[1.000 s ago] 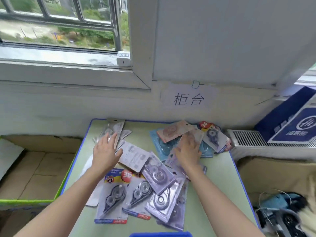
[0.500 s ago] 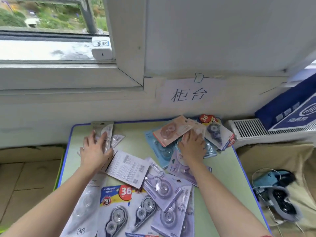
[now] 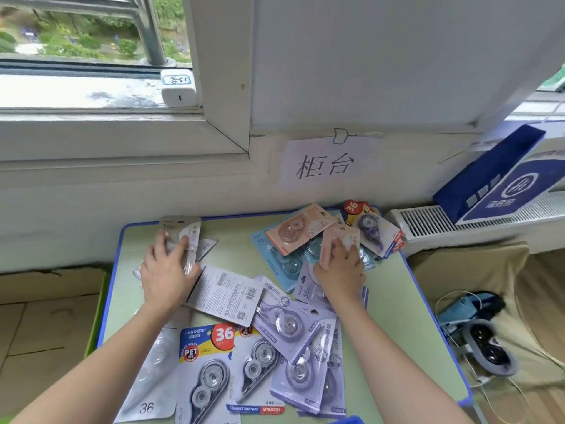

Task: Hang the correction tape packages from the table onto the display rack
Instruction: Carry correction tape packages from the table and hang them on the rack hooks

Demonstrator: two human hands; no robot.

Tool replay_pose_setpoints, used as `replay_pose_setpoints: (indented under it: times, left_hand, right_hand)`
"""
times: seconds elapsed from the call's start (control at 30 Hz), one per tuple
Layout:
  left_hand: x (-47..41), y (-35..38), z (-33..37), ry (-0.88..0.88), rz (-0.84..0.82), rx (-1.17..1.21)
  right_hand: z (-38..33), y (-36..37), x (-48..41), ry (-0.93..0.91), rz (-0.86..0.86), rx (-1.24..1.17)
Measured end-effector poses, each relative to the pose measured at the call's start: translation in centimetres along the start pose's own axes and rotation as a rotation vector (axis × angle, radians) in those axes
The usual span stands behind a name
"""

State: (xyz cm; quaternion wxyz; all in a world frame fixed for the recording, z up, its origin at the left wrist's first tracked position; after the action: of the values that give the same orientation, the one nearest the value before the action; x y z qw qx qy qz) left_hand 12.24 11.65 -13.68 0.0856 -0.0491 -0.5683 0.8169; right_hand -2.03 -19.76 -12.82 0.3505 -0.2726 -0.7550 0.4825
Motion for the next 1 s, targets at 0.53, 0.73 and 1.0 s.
replay_pose_setpoints:
  times: [0.53, 0.73, 1.0]
  left_hand:
    - [15.7, -0.7, 5.6, 0.069, 0.095, 0.066]
    - [23.9, 0.1, 10.2, 0.165, 0.068, 0.088]
    - [32.3, 1.7, 17.8, 0.450, -0.049, 0.127]
  right_hand:
    - [8.9, -1.7, 11.9, -0.240, 0.031, -0.065]
    - [17.1, -2.2, 18.4, -0.229, 0.064, -0.028]
    - [27.5, -3.8, 26.9, 0.009, 0.189, -0.105]
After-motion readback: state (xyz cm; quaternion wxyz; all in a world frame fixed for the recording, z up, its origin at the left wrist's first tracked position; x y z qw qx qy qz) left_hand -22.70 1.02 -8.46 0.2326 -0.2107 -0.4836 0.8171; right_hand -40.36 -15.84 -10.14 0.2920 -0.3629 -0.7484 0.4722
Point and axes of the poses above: each hand's wrist, its own x-axis away from the middle knuckle, its own y-axis out of the palm, z = x × y, the point moved 6 cm from there along -x, towards the middle knuckle, and after that the axes turned 2 degrees about y, right-handed, at the moved point
